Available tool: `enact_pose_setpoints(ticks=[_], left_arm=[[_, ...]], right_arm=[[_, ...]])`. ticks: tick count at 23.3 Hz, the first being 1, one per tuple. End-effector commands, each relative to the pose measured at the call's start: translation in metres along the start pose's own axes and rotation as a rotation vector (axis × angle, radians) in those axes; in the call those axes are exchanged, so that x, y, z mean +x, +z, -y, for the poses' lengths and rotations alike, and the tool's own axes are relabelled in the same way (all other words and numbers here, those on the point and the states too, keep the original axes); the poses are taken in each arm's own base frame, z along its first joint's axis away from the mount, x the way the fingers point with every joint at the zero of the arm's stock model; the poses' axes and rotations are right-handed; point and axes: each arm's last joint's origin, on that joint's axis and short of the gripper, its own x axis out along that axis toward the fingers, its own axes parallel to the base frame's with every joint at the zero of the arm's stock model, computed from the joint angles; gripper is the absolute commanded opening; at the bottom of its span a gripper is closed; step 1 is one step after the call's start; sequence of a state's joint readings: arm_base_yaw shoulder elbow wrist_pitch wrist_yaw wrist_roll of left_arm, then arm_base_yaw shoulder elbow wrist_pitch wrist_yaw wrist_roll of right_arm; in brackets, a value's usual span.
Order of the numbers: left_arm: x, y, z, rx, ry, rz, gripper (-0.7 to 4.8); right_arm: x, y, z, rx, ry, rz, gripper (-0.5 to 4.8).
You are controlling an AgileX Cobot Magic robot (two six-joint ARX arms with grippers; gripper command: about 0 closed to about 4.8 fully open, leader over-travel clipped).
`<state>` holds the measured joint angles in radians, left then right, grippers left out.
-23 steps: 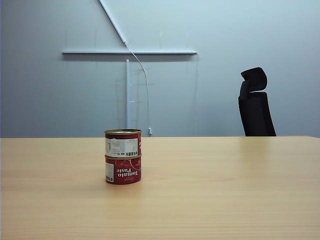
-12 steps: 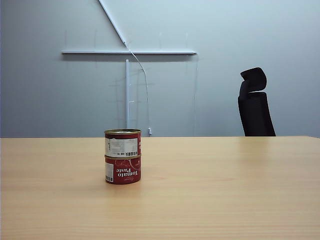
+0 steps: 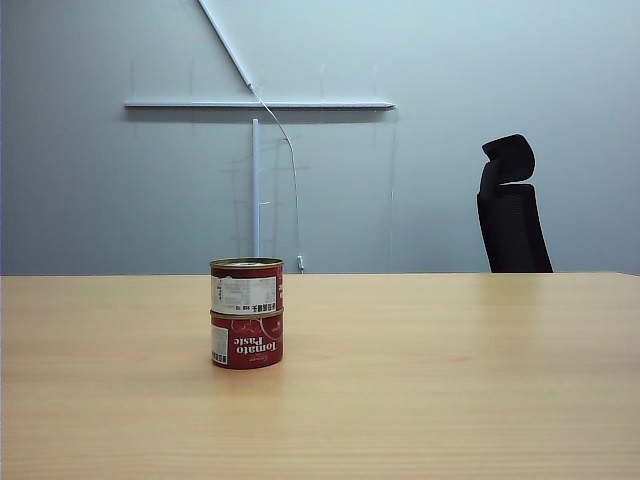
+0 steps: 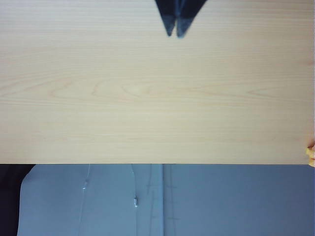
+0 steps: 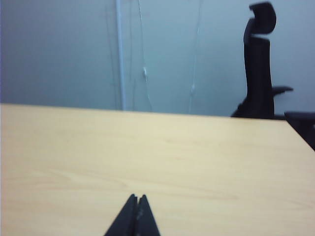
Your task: Stack a can of tomatoes on the right onto the can of tomatoes on the left.
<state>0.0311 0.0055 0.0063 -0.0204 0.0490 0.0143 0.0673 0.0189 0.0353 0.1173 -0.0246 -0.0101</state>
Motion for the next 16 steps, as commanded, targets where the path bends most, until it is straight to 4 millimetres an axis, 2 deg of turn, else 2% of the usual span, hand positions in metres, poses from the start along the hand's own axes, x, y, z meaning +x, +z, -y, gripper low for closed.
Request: enact_pose_setpoints(ticks=[1, 7, 11, 16], left_arm=[[-0.0002, 0.0015, 0.0, 0.005, 0.0, 0.009, -0.02], [-0.0002, 0.0014, 0.0, 0.005, 0.001, 0.008, -0.02], [-0.0002, 0.0015, 0.0, 0.005, 0.001, 0.008, -0.02], [-0.0002, 0.0015, 0.0, 0.005, 0.0, 0.008, -0.02]], right_arm=[[-0.0004, -0.006, -0.0005, 0.031, 0.005, 0.032, -0.05], [-0.0003, -0.0091, -0.0003, 0.043, -0.006, -0.003, -0.06], [-0.0006, -0.0129, 0.0033, 0.041, -0.12, -0.041, -0.05], [-0.0009, -0.0152, 0.0062, 0.037, -0.156, -0.063, -0.05]])
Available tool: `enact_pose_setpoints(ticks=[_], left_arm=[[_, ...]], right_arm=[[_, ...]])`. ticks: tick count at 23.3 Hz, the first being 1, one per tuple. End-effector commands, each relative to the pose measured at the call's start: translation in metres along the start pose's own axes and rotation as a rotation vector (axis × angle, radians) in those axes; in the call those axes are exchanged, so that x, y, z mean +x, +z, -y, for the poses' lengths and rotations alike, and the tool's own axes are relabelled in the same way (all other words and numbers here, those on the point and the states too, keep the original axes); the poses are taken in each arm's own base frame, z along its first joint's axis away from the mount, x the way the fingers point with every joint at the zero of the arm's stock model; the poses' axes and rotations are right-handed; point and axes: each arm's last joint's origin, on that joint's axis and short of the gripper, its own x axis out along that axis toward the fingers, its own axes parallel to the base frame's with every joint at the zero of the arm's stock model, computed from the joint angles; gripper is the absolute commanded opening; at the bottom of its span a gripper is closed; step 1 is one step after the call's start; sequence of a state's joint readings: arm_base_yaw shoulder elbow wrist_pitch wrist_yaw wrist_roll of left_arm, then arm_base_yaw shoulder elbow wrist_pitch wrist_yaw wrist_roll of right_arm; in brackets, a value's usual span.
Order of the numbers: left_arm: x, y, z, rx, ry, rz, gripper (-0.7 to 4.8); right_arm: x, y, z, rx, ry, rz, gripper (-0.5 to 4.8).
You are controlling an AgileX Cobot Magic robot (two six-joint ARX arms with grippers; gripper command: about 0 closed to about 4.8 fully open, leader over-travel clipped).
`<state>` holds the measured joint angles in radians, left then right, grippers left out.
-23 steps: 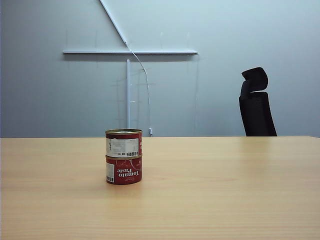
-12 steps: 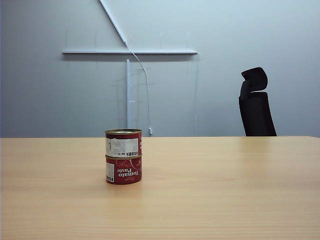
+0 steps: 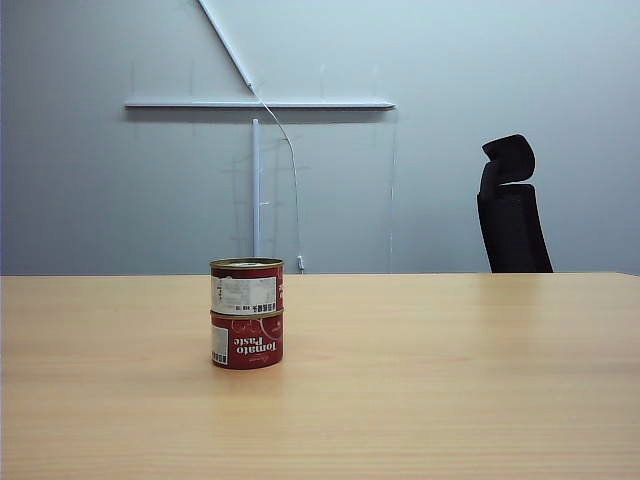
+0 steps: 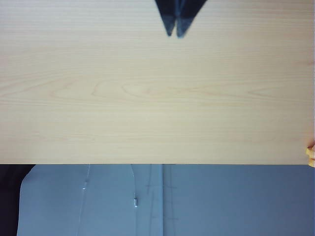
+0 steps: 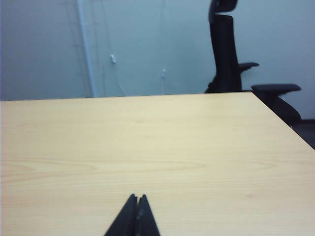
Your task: Stack a can of tomatoes on the right onto the can of tomatoes on the left.
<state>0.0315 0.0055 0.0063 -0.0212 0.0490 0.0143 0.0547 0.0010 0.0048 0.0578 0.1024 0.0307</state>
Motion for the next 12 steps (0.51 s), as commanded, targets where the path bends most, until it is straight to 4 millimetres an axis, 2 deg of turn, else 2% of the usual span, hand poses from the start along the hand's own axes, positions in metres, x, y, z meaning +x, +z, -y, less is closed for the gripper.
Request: enact_pose_setpoints(ticks=[1, 12], left_arm=[[-0.0002, 0.0015, 0.0, 0.005, 0.0, 0.009, -0.02], [-0.0002, 0.0015, 0.0, 0.005, 0.0, 0.009, -0.02]], right_arm=[[0.0002, -0.0005, 0.0023, 0.001, -0.023, 0.005, -0.05], [0.0004, -0.0014, 0.0055, -0.003, -0.014, -0.005, -0.05]])
